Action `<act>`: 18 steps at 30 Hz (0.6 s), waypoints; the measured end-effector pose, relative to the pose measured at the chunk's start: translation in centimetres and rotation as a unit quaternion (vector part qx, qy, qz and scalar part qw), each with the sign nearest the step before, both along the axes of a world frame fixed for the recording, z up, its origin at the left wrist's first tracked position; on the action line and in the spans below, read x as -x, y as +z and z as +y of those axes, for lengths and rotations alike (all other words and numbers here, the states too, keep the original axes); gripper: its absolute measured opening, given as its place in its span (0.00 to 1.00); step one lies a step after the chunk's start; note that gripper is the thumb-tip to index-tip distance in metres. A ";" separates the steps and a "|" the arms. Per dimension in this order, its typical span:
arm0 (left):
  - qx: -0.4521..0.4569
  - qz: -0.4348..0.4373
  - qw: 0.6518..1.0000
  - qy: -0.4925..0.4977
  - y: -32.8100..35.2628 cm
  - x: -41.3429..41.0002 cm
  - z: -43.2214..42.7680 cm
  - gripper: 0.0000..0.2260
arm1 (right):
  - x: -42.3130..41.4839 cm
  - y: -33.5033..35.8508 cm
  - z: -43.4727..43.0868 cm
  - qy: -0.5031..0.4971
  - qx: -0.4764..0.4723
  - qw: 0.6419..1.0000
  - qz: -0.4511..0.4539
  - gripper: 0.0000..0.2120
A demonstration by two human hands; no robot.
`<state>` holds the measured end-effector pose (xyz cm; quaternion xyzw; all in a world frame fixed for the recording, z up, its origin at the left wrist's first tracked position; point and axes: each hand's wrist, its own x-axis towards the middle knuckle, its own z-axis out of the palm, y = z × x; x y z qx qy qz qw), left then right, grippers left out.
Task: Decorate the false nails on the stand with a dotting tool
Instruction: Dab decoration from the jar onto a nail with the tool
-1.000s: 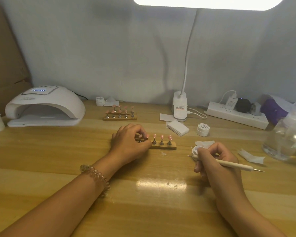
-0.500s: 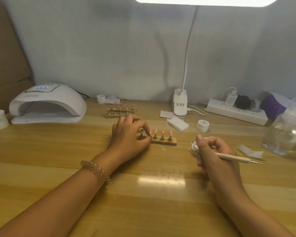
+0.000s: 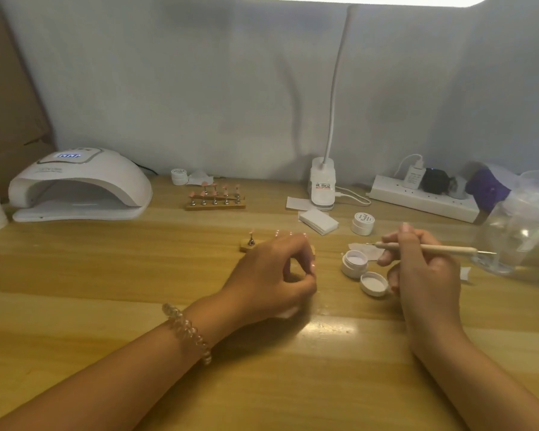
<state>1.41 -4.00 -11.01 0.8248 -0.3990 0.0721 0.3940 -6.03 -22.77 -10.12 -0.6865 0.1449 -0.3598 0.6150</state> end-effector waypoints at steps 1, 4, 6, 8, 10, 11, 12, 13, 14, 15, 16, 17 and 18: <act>-0.011 0.013 1.000 -0.020 -0.2 0.0 -0.1 0.07 | -0.2 -0.2 -0.3 -0.003 -0.003 1.000 0.011 0.14; -0.033 0.039 0.998 -0.047 -0.4 -0.3 -0.1 0.07 | -0.8 -0.8 -0.6 -0.001 0.000 0.999 0.033 0.12; -0.034 0.044 0.997 -0.051 -0.5 -0.4 -0.1 0.04 | -1.0 -1.1 -0.5 0.004 0.023 0.999 0.041 0.12; -0.037 0.045 0.997 -0.055 -0.5 -0.5 -0.2 0.03 | -1.0 -1.4 -0.5 0.004 0.050 0.997 0.051 0.12; -0.036 0.056 0.996 -0.059 -0.5 -0.5 -0.2 0.03 | -1.0 -1.6 -0.7 -0.002 0.073 0.995 0.062 0.12; -0.036 0.061 0.996 -0.061 -0.5 -0.5 -0.1 0.03 | -1.0 -1.6 -0.8 -0.005 0.081 0.995 0.064 0.12; -0.038 0.065 0.995 -0.062 -0.5 -0.5 -0.1 0.03 | -1.1 -1.6 -0.9 -0.008 0.087 0.994 0.064 0.12; -0.040 0.067 0.995 -0.063 -0.4 -0.5 -0.1 0.03 | -1.1 -1.7 -0.9 -0.008 0.093 0.994 0.065 0.13; -0.042 0.070 0.995 -0.063 -0.4 -0.5 -0.1 0.03 | -1.1 -1.6 -0.9 -0.008 0.100 0.993 0.067 0.13; -0.044 0.074 0.994 -0.063 -0.4 -0.5 -0.1 0.03 | -1.1 -1.6 -0.9 -0.007 0.108 0.992 0.071 0.14; -0.045 0.077 0.994 -0.062 -0.3 -0.4 -0.2 0.02 | -1.1 -1.6 -0.9 -0.008 0.115 0.990 0.076 0.14; -0.046 0.079 0.994 -0.061 -0.3 -0.4 -0.2 0.02 | -1.1 -1.6 -0.8 -0.010 0.121 0.989 0.080 0.14; -0.050 0.078 0.994 -0.058 -0.3 -0.3 -0.2 0.02 | -1.1 -1.6 -0.8 -0.011 0.125 0.989 0.082 0.14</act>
